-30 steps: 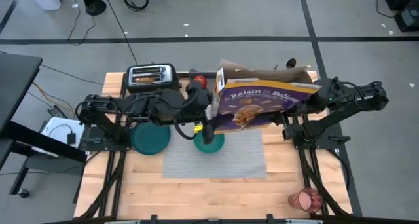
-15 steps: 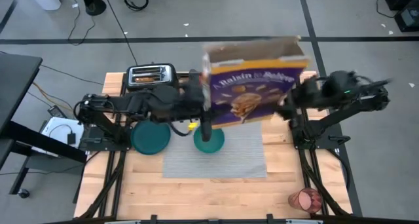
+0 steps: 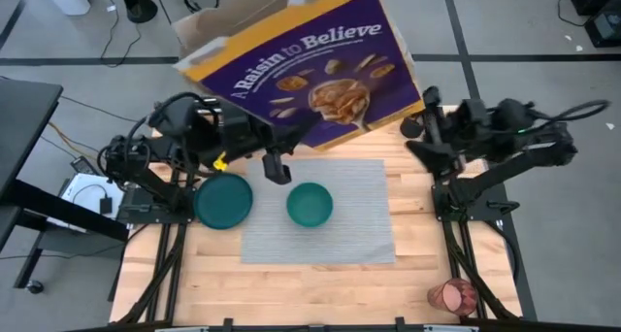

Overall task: Arrange a breakfast setting
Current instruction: Pour the cereal on the green bowl

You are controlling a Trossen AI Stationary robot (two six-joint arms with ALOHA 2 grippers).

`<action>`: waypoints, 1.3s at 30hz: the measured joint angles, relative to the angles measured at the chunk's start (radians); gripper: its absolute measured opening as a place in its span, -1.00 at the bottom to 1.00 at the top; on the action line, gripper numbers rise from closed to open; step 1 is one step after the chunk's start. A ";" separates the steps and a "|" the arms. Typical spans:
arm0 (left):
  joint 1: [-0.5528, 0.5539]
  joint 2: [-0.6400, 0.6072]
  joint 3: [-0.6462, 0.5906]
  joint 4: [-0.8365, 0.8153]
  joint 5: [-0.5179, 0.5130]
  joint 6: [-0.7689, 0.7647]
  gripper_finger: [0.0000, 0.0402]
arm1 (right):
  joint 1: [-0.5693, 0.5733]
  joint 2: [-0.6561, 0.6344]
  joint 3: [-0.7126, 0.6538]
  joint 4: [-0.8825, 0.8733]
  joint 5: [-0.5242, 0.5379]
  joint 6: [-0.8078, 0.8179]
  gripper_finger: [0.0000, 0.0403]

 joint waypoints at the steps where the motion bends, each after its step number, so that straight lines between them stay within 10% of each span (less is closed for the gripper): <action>1: 0.000 0.000 0.000 0.016 0.023 0.002 -0.34 | -0.001 0.024 -0.001 0.031 0.000 0.010 0.98; 22: 0.034 0.080 0.000 0.134 0.117 -0.096 -0.34 | -0.019 0.202 -0.002 0.490 -0.079 0.032 0.93; 39: 0.064 0.122 0.000 0.151 0.134 -0.162 -0.20 | -0.069 0.202 -0.001 0.533 -0.113 -0.006 0.18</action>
